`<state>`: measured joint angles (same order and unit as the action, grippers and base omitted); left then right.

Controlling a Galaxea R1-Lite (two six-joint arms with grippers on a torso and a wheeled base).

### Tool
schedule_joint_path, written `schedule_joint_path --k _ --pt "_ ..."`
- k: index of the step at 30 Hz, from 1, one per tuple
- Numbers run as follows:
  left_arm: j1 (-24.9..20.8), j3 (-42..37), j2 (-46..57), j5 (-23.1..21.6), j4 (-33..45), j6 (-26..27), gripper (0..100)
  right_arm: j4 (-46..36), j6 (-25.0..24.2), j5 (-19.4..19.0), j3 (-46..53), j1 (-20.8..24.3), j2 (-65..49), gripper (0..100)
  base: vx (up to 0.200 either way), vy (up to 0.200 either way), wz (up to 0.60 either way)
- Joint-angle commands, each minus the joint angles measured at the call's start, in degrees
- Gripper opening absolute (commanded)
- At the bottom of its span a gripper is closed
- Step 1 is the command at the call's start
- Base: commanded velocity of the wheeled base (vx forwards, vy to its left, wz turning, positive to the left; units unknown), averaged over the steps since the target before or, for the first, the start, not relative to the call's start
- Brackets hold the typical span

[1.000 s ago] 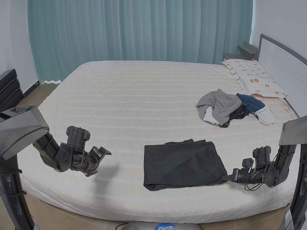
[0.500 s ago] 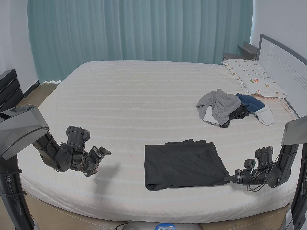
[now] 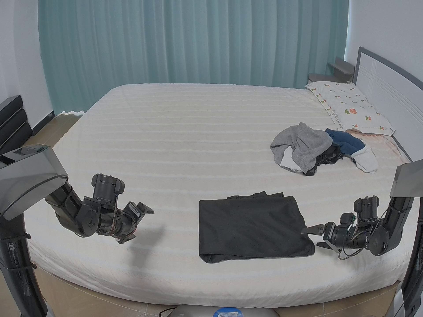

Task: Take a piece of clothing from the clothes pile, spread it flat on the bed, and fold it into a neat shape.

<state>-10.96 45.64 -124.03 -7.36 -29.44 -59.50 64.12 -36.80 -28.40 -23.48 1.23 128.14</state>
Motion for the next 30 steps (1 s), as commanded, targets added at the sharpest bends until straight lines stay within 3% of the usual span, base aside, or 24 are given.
schedule_joint_path --k 1,6,9,16,21,30 --pt "-0.03 0.06 -0.07 0.07 0.00 -0.09 100 3.29 -2.75 0.02 -0.25 -0.88 2.29 100 0.000 0.000 0.00" --pt "-0.03 0.06 -0.07 0.16 0.00 -0.09 100 10.23 -8.46 -0.07 1.68 -0.62 3.26 100 -0.200 0.000 0.00" --pt "-0.11 0.06 -0.07 0.07 0.00 0.00 100 13.75 -8.46 0.28 2.56 -0.35 5.02 100 -0.200 0.000 0.00" --pt "0.24 0.94 -0.16 -0.20 0.00 -0.26 100 21.92 -8.37 0.37 5.37 -0.26 8.01 100 0.000 0.000 0.00" --pt "-0.03 1.47 0.28 -0.20 0.00 -0.53 100 23.06 -8.28 0.37 5.81 -0.26 8.45 100 0.000 0.000 0.00" --pt "-2.84 3.23 -0.07 -0.02 0.52 -2.02 100 23.15 -8.37 0.37 5.81 -0.35 8.45 100 0.000 -0.200 0.00"
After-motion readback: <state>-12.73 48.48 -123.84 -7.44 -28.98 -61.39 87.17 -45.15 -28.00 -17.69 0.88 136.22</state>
